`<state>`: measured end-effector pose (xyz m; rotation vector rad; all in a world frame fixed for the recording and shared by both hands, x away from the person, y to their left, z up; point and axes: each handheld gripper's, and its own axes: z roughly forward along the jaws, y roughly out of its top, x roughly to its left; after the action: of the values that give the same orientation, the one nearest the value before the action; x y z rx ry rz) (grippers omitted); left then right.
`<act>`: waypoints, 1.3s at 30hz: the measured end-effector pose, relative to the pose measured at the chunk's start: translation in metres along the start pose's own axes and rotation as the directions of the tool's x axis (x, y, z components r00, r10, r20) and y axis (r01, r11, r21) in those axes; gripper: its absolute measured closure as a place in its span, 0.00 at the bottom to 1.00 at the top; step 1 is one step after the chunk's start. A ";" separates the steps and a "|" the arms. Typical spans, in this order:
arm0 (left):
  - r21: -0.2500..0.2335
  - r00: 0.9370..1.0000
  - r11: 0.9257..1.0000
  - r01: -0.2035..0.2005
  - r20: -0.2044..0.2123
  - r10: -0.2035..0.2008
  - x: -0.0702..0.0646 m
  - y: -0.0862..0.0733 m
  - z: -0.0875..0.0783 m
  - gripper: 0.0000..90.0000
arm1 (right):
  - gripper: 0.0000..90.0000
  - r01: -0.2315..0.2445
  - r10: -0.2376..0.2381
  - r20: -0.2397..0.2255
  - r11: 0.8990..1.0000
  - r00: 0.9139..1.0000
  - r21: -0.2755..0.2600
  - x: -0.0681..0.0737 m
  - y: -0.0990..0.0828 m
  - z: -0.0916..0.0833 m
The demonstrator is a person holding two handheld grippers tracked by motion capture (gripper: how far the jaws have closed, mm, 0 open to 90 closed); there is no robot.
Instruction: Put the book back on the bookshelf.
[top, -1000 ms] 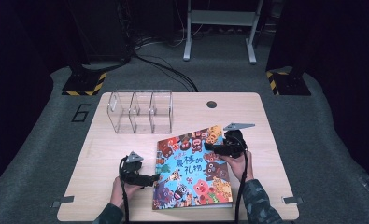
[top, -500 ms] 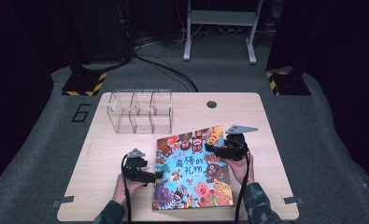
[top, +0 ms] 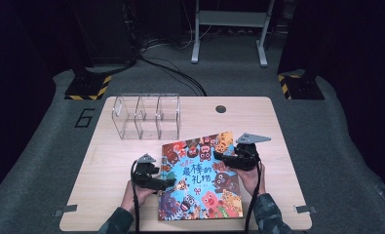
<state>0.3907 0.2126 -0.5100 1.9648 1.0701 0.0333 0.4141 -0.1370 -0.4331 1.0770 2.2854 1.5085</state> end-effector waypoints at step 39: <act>-0.022 0.998 0.998 -0.055 0.037 0.055 -0.003 0.007 -0.009 0.17 | 0.62 -0.224 0.228 -0.025 0.969 0.973 0.108 -0.010 -0.001 0.000</act>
<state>0.3899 0.2153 -0.4983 1.9679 0.9873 0.0367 0.4206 -0.1443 -0.4363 1.3921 2.3573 1.5126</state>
